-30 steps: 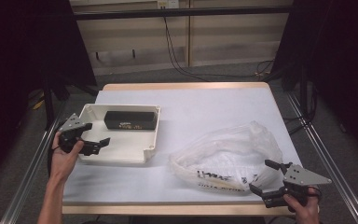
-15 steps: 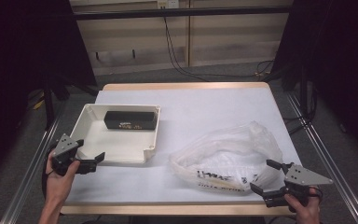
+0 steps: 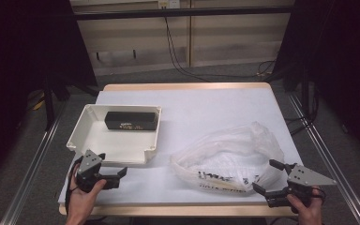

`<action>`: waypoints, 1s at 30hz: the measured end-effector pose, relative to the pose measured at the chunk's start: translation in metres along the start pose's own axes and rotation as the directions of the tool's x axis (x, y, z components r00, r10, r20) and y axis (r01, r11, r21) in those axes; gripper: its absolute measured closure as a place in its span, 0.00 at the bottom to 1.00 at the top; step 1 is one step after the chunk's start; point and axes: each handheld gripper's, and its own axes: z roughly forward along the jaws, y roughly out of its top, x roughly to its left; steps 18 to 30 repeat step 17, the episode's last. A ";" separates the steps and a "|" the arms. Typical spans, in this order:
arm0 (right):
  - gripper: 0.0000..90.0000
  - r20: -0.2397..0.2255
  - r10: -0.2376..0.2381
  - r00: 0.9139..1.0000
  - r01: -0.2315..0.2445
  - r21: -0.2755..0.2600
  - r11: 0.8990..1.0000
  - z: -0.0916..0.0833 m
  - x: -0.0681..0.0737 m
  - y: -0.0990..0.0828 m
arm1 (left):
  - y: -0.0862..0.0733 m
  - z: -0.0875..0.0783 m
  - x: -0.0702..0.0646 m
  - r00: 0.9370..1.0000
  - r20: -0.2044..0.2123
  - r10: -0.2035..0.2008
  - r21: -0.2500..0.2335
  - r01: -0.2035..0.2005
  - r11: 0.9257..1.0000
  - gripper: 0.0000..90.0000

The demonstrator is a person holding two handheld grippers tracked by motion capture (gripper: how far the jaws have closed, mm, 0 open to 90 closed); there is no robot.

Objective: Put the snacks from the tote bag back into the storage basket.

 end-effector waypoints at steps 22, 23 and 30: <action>0.02 0.031 0.024 0.999 -0.023 -0.009 1.000 -0.007 -0.006 0.001 | -0.014 -0.018 -0.039 0.997 -0.013 -0.071 -0.065 0.070 0.995 0.03; 0.02 0.031 0.024 0.999 -0.023 -0.009 1.000 -0.007 -0.006 0.001 | -0.014 -0.018 -0.039 0.997 -0.013 -0.071 -0.065 0.070 0.995 0.03; 0.02 0.031 0.024 0.999 -0.023 -0.009 1.000 -0.007 -0.006 0.001 | -0.014 -0.018 -0.039 0.997 -0.013 -0.071 -0.065 0.070 0.995 0.03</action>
